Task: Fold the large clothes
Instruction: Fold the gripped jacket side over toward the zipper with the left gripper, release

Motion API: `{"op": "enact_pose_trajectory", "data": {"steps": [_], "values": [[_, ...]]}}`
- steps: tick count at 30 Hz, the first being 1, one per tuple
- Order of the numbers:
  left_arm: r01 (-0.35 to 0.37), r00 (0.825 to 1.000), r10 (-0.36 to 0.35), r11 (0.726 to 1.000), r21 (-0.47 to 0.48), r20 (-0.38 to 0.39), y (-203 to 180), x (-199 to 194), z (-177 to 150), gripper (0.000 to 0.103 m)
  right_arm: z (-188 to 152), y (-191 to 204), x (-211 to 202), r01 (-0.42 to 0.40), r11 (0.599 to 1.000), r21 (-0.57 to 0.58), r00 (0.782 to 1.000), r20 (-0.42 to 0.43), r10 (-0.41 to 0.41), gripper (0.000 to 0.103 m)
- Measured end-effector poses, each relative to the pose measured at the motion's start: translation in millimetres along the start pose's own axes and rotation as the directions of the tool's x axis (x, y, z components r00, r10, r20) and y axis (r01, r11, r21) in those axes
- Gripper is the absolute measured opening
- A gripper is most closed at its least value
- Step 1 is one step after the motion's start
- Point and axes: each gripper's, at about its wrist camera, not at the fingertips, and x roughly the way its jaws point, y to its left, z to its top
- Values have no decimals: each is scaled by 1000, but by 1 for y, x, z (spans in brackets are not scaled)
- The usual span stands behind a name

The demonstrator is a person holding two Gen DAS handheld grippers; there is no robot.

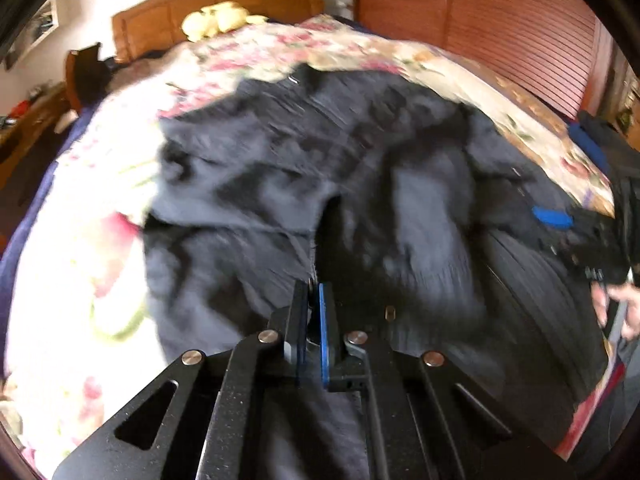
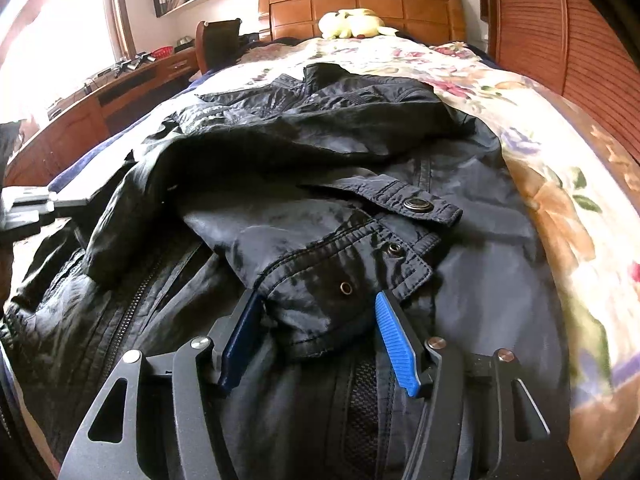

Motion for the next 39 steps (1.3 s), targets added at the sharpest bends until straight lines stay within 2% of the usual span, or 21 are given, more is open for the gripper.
{"op": "enact_pose_trajectory", "data": {"steps": [3,5,7,9,10,11,14,18,21,26,33,34,35,37,39], "values": [[-80,996,80,997,-14,25,20,-3,15,6,0,0,0,-2,1000,0,1000,0,2,62],[-104,994,105,994,-25,43,29,-5,22,6,0,0,0,-1,1000,0,1000,0,1,62],[-80,995,81,996,-29,51,33,-9,24,6,0,0,0,-1,1000,0,1000,0,1,62],[-44,998,46,998,-40,48,35,-14,22,16,0,0,0,-1,1000,0,1000,0,1,63],[-36,998,38,998,-47,47,35,-16,19,24,0,0,1,-1,1000,0,1000,0,1,63],[-29,998,31,998,-52,50,34,-20,14,27,0,0,0,-1,1000,0,1000,0,1,63],[28,998,-25,998,-59,50,25,-26,-1,30,0,0,0,-1,1000,0,1000,0,1,63],[69,997,-67,997,-37,39,3,-30,-19,30,0,1,1,0,1000,0,1000,0,0,64],[108,994,-107,993,-37,29,-13,-28,-29,34,0,1,1,0,1000,0,1000,0,0,64],[76,997,-76,997,-24,-1,-31,-11,-39,34,0,0,1,1,1000,-2,1000,0,-1,64],[49,996,-55,995,-83,-68,-26,21,-42,34,0,1,1,0,1000,-2,1000,1,0,64],[54,996,-60,995,-90,-63,-25,22,-43,31,0,0,1,0,1000,-1,1000,1,0,64],[61,996,-66,994,-93,-57,-24,22,-44,20,0,1,1,0,1000,-2,1000,1,0,64],[90,995,-94,992,-86,-36,-25,19,-43,6,0,1,1,1,1000,-2,1000,1,-1,64],[91,996,-92,994,-58,-15,-29,11,-42,3,0,1,1,1,1000,-2,1000,1,-1,64]]}}
